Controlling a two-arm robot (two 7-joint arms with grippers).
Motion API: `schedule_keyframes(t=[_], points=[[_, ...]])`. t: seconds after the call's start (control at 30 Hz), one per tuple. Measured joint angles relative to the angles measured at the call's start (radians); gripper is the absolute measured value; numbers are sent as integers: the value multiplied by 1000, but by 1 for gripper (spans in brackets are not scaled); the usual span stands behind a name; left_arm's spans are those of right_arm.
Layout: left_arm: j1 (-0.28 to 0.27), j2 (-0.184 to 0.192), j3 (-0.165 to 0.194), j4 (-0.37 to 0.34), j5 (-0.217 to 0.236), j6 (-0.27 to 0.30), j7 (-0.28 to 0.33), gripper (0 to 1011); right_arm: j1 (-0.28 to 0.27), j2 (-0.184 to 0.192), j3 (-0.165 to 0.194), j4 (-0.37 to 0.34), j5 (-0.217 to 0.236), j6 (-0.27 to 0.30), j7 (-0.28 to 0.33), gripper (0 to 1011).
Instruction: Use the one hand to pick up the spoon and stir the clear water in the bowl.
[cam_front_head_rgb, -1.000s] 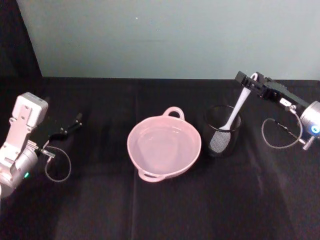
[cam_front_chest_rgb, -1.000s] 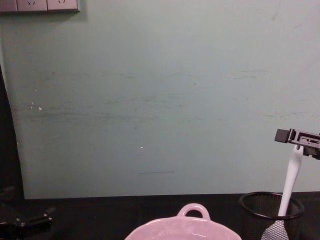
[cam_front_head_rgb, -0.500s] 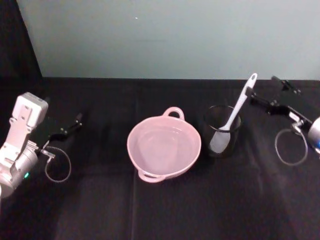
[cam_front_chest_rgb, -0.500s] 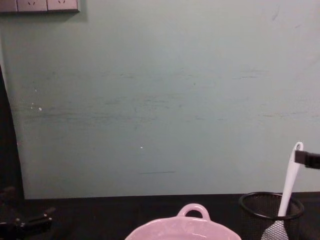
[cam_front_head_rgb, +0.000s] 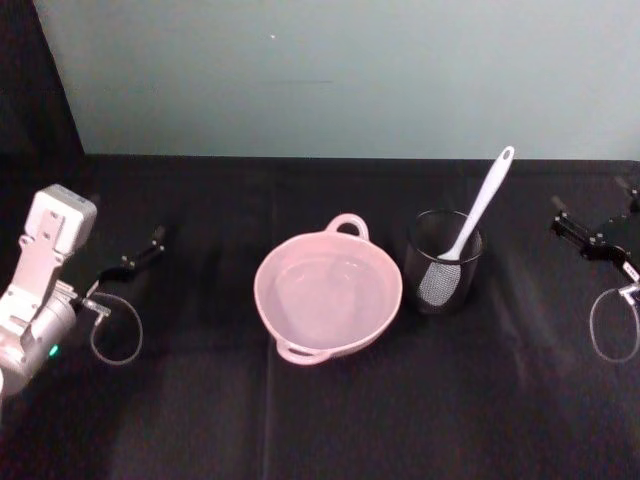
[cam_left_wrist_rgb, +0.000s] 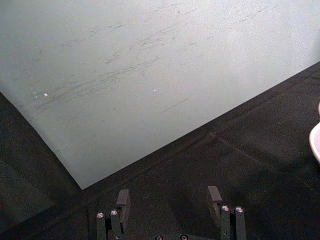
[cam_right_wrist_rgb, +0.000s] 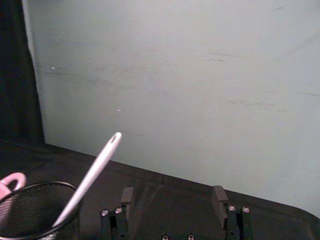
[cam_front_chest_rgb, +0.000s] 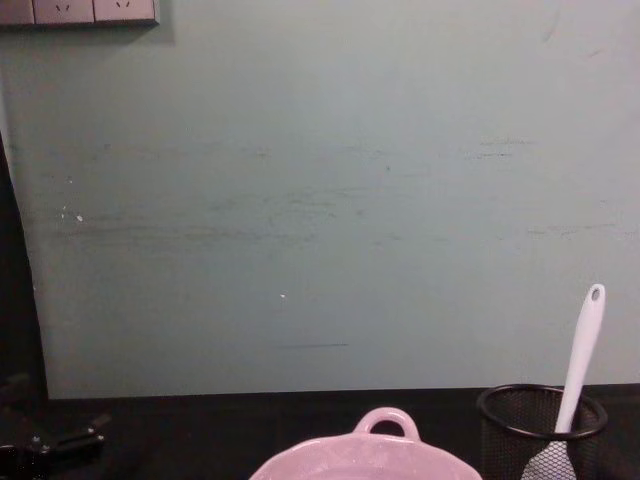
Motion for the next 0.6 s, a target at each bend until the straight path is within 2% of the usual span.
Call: schedule_keyframes(t=[0.23, 0.6], points=[[0, 0, 0, 0, 0, 0, 0, 1011, 1, -30, 14, 46, -41, -49, -22, 1002], [0, 0, 0, 0, 0, 0, 0, 1011, 2, -28, 13, 42, -37, -44, -21, 1002]])
